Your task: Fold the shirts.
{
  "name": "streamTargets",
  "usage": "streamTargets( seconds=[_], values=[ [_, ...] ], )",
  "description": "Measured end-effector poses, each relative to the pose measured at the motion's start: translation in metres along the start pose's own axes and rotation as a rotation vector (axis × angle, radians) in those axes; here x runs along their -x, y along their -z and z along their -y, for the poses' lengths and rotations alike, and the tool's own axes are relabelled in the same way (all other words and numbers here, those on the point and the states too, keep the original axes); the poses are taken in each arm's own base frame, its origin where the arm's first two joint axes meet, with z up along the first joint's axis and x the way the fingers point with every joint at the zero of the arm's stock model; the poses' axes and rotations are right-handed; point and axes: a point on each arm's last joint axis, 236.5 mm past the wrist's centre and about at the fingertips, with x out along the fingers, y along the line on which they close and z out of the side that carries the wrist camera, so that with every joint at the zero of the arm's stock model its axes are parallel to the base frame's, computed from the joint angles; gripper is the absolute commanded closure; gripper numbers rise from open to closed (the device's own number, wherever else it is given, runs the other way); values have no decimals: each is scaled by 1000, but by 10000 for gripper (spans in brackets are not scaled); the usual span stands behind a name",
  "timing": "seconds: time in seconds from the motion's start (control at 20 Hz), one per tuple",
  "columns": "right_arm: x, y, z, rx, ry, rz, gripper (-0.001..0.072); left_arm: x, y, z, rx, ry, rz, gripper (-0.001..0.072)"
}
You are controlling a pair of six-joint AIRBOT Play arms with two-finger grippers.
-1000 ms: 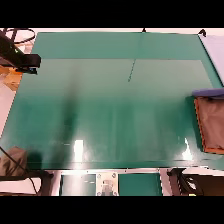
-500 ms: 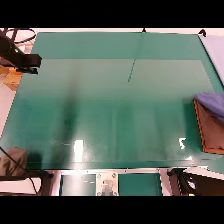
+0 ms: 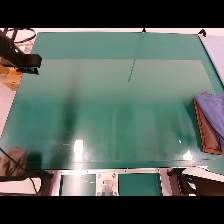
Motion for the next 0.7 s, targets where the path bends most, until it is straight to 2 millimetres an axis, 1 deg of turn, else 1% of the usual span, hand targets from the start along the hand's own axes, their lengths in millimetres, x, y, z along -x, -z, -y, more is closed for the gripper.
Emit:
streamTargets(
  seconds=[0.05,0.15,0.2,0.25,0.3,0.35,0.45,0.5,0.6,0.7],
  values=[
    [-3,2,-23,69,-33,10,697,1,3,1,1,2,-3,685],
    [-13,18,-69,233,-88,14,697,1,15,5,9,16,-14,685],
    [-20,32,-89,320,-105,10,697,0,25,8,14,27,-21,685],
    [-27,49,-105,397,-121,2,697,-3,36,12,19,41,-31,685],
    [-36,69,-118,475,-133,-7,697,-6,49,16,24,56,-41,685],
    [-44,90,-126,541,-146,-19,697,-11,65,22,31,76,-51,685],
    [-65,137,-131,654,-159,-50,697,-24,99,32,46,116,-78,685],
    [-76,162,-128,702,-166,-67,697,-31,119,38,56,138,-94,685],
    [-98,204,-117,780,-174,-94,695,-46,151,47,74,170,-115,684],
    [-116,235,-107,845,-182,-111,695,-60,176,52,90,189,-139,684]
  ],
)
